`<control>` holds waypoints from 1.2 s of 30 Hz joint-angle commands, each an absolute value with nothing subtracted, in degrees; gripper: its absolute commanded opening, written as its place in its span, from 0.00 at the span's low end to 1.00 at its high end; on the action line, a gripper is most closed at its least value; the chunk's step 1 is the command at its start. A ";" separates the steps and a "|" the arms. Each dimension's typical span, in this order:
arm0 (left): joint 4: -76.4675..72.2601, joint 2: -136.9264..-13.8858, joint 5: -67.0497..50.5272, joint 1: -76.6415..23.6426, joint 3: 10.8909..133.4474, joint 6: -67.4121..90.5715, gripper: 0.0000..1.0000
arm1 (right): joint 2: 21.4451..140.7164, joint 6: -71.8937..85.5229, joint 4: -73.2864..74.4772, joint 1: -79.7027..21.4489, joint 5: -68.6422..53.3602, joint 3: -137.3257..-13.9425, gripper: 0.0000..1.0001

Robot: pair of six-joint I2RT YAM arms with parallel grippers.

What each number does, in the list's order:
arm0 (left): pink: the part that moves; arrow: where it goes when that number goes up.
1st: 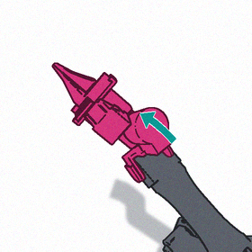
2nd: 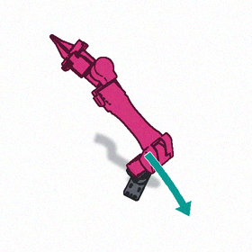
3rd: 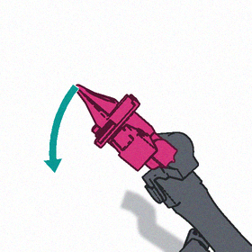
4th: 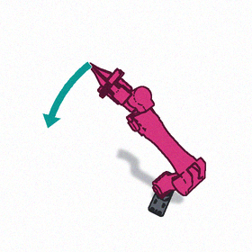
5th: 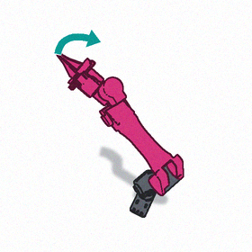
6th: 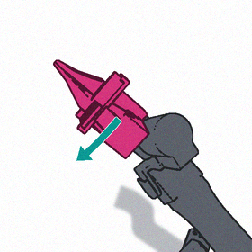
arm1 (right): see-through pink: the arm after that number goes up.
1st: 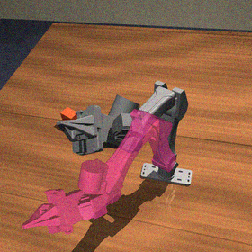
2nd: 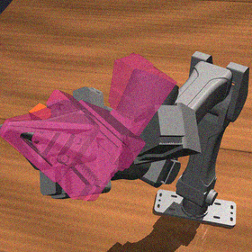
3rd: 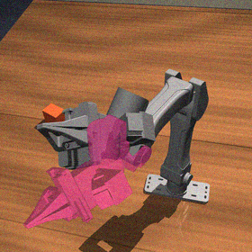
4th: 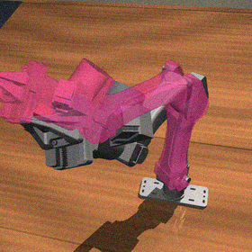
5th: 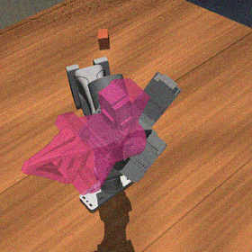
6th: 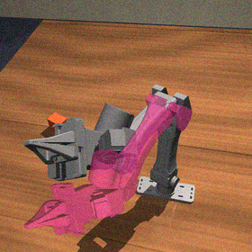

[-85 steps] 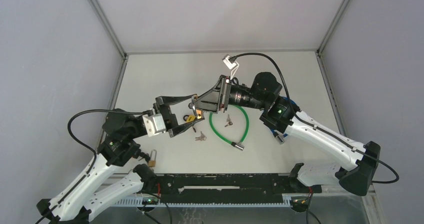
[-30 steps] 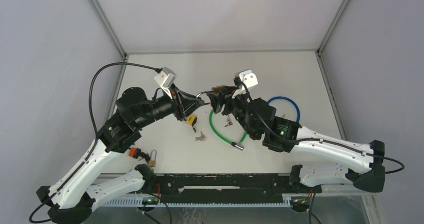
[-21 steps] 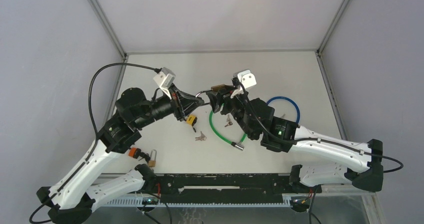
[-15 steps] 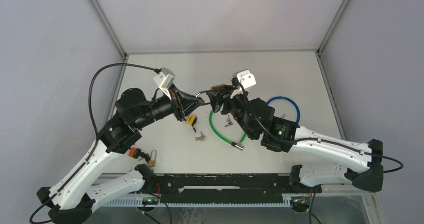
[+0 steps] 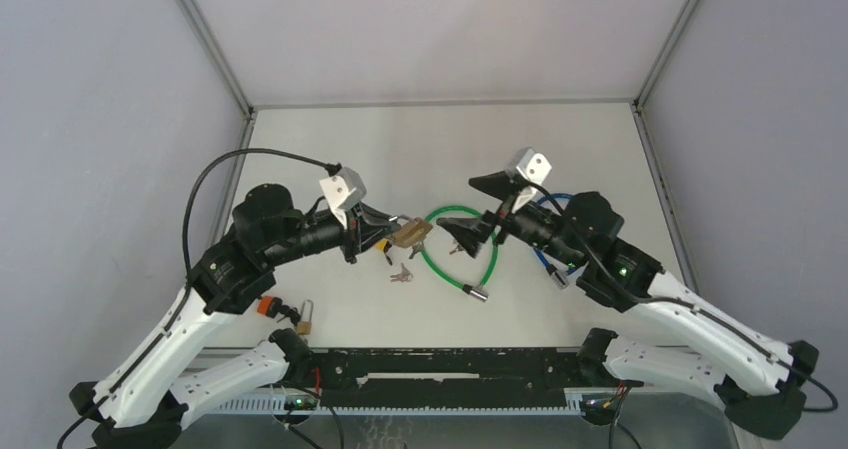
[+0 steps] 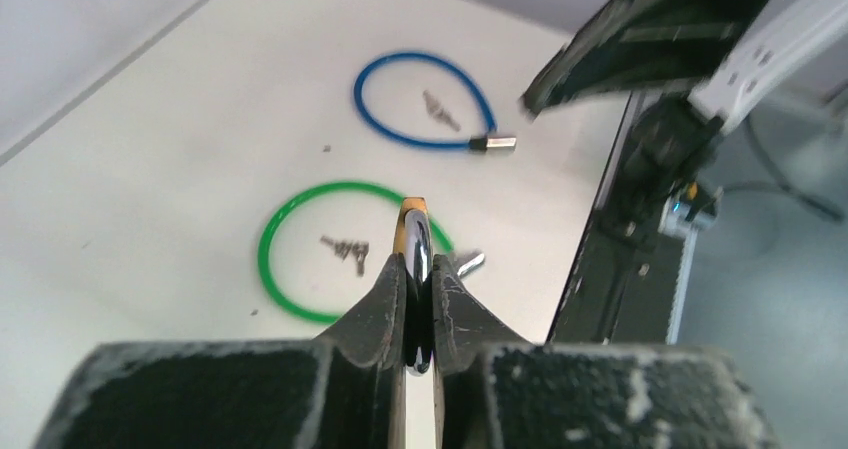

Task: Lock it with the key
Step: Lock the lock.

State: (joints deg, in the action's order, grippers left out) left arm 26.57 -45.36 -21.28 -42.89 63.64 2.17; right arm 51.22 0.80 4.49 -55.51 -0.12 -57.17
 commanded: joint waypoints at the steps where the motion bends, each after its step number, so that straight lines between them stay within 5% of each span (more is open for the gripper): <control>1: 31.81 -44.60 -22.95 -42.86 62.82 -14.84 0.00 | 46.70 -2.06 5.11 -48.89 -26.48 -50.75 0.99; 8: 33.79 -46.13 -27.05 -42.89 68.95 -19.77 0.00 | 48.54 4.12 -23.07 -44.50 -38.61 -34.24 0.99; 21: 22.79 -49.56 -31.42 -42.88 82.72 3.81 0.00 | 57.89 23.24 -72.84 -44.52 -31.57 -27.66 0.99; 36: 3.66 -47.86 -34.29 -43.49 74.66 11.89 0.00 | 62.86 23.69 -71.63 -53.18 -28.05 -37.75 0.90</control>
State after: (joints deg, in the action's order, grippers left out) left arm 16.25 -49.84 -33.32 -43.03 76.27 9.15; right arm 61.39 21.21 -68.75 -52.49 -28.97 -33.93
